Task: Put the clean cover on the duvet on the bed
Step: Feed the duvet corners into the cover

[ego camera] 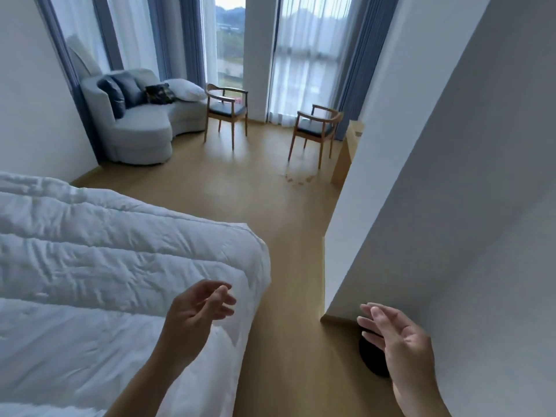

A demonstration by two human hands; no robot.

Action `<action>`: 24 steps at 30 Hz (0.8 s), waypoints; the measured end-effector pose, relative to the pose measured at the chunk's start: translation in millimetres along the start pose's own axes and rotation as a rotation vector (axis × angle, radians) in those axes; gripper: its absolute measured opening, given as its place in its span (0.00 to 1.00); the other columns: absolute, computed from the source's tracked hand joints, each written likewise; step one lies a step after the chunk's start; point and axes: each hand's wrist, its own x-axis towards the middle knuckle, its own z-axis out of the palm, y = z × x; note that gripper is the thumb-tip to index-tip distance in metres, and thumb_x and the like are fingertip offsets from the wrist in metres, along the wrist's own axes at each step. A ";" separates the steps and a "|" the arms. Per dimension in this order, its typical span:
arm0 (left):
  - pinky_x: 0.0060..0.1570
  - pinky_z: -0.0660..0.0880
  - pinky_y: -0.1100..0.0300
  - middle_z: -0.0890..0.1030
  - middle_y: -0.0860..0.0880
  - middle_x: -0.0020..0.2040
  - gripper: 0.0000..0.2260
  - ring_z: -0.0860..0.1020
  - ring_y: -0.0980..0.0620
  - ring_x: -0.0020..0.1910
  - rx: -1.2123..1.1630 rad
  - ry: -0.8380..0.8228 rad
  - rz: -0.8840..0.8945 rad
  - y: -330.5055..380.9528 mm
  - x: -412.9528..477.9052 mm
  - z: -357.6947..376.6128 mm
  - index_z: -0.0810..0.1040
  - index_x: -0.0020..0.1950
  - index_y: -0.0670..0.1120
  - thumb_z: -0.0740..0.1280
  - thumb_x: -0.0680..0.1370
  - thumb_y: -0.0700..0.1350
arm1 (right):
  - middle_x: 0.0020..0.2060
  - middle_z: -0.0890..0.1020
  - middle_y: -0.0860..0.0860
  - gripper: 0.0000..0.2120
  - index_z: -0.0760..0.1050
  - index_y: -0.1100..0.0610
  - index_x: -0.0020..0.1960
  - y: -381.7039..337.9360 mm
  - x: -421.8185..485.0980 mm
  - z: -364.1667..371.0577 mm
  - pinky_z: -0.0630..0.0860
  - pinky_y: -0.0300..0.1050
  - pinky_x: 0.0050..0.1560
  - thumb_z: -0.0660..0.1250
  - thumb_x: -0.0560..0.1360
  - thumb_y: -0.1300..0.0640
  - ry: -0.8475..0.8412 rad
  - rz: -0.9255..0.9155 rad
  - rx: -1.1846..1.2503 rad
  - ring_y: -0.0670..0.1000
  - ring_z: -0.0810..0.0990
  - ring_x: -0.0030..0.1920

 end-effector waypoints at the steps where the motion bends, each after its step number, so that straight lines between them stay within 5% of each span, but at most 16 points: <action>1: 0.39 0.83 0.59 0.86 0.41 0.41 0.07 0.86 0.42 0.39 0.000 0.022 -0.016 -3.0 17.5 2.5 0.85 0.47 0.47 0.67 0.78 0.47 | 0.44 0.88 0.53 0.06 0.84 0.59 0.49 -1.4 25.5 10.7 0.84 0.45 0.45 0.67 0.80 0.62 -0.016 -0.002 -0.002 0.54 0.87 0.46; 10: 0.41 0.83 0.61 0.87 0.47 0.43 0.11 0.86 0.45 0.42 0.160 0.198 0.006 -18.0 198.9 33.8 0.83 0.52 0.47 0.66 0.77 0.52 | 0.46 0.88 0.51 0.07 0.83 0.58 0.51 4.1 264.4 126.0 0.85 0.44 0.44 0.67 0.81 0.58 -0.225 -0.028 0.021 0.52 0.87 0.47; 15: 0.42 0.84 0.57 0.86 0.46 0.44 0.06 0.86 0.44 0.41 0.184 0.310 -0.016 -36.1 317.4 75.1 0.81 0.56 0.47 0.65 0.83 0.42 | 0.46 0.88 0.50 0.07 0.83 0.58 0.52 -1.2 417.4 180.2 0.82 0.50 0.48 0.67 0.81 0.59 -0.331 -0.041 0.046 0.53 0.87 0.47; 24: 0.43 0.84 0.56 0.87 0.49 0.50 0.08 0.86 0.48 0.49 0.199 0.482 -0.036 -31.5 513.5 131.5 0.82 0.56 0.46 0.64 0.83 0.45 | 0.47 0.88 0.52 0.07 0.83 0.59 0.52 -32.6 642.3 294.6 0.84 0.43 0.45 0.66 0.81 0.61 -0.513 0.000 0.086 0.53 0.87 0.47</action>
